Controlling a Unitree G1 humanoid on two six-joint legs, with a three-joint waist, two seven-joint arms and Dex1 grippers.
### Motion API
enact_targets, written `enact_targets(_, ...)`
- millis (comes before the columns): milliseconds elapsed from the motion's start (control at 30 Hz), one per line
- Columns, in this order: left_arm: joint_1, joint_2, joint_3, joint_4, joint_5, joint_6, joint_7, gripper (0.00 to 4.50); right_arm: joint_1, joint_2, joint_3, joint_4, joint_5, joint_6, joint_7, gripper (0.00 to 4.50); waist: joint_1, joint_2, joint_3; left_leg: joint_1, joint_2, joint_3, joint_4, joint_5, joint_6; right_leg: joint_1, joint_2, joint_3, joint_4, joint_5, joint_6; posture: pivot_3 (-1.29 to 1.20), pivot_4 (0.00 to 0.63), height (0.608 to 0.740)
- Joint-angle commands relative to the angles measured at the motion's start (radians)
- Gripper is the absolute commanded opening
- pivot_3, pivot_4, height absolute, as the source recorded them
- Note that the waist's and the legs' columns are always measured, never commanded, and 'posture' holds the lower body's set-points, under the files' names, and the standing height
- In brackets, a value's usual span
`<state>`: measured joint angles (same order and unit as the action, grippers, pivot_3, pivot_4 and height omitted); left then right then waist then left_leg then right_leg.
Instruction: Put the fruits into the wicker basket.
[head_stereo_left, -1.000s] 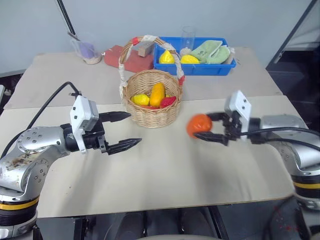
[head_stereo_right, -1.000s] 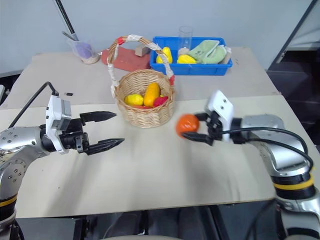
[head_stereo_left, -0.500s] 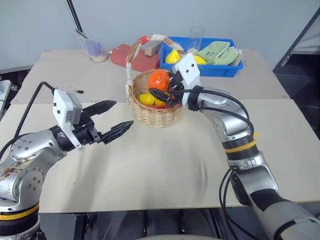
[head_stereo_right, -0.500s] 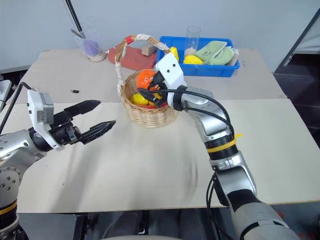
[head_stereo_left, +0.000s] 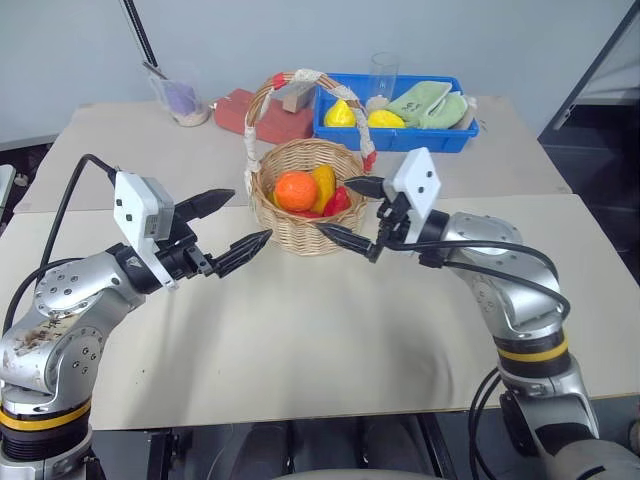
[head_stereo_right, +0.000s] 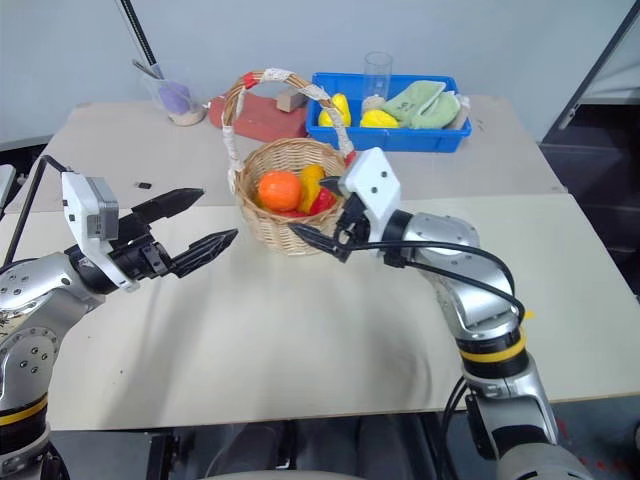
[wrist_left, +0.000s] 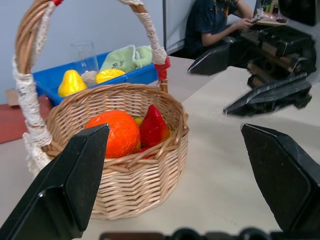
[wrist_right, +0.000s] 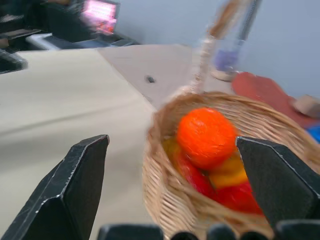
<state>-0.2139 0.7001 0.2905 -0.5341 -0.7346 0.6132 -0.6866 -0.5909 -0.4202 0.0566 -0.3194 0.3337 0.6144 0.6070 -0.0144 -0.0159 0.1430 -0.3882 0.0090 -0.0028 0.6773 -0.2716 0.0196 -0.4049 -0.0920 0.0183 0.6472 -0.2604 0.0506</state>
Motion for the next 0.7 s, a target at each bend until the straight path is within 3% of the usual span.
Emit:
enact_targets(33,-0.020,0.014,-0.003,-0.013,-0.005,-0.016,-0.014,4.50,-0.027,0.060,-0.084,0.025,-0.010,0.005,-0.133,4.48,0.000,0.000,0.000,0.000,0.000,0.000,0.000,0.000,0.000,0.000,0.000,0.000,0.000,0.000,0.000,0.00,0.150,0.740)
enact_targets(167,-0.042,0.014,-0.025,-0.010,0.002,-0.015,-0.015,4.50,-0.108,0.124,-0.079,0.207,-0.065,-0.060,-0.207,4.48,-0.003,0.000,0.000,0.000,0.000,0.001,0.000,0.000,0.000,0.000,0.000,0.001,0.000,0.000,0.000,0.00,0.150,0.740)
enact_targets(400,-0.077,0.014,-0.049,0.010,0.013,-0.017,-0.023,4.50,-0.255,0.156,-0.067,0.516,-0.112,-0.193,-0.180,4.48,-0.003,0.000,0.000,0.000,-0.001,0.001,0.000,0.000,-0.001,0.000,0.000,0.001,0.000,0.000,0.000,0.00,0.150,0.740)
enact_targets(533,-0.077,0.014,-0.051,0.008,0.015,-0.017,-0.019,4.50,-0.289,0.166,-0.069,0.591,-0.124,-0.235,-0.174,3.32,-0.003,0.000,0.000,0.000,0.000,0.001,-0.001,0.000,-0.001,-0.001,0.000,0.000,0.000,0.000,0.000,0.00,0.150,0.740)
enact_targets(700,-0.073,0.010,-0.053,0.004,0.019,-0.018,-0.015,4.50,-0.305,0.174,-0.067,0.627,-0.133,-0.259,-0.166,1.54,-0.004,0.000,0.000,0.000,0.000,0.001,-0.001,0.000,-0.001,-0.001,0.000,0.001,0.000,0.000,0.000,0.00,0.150,0.740)
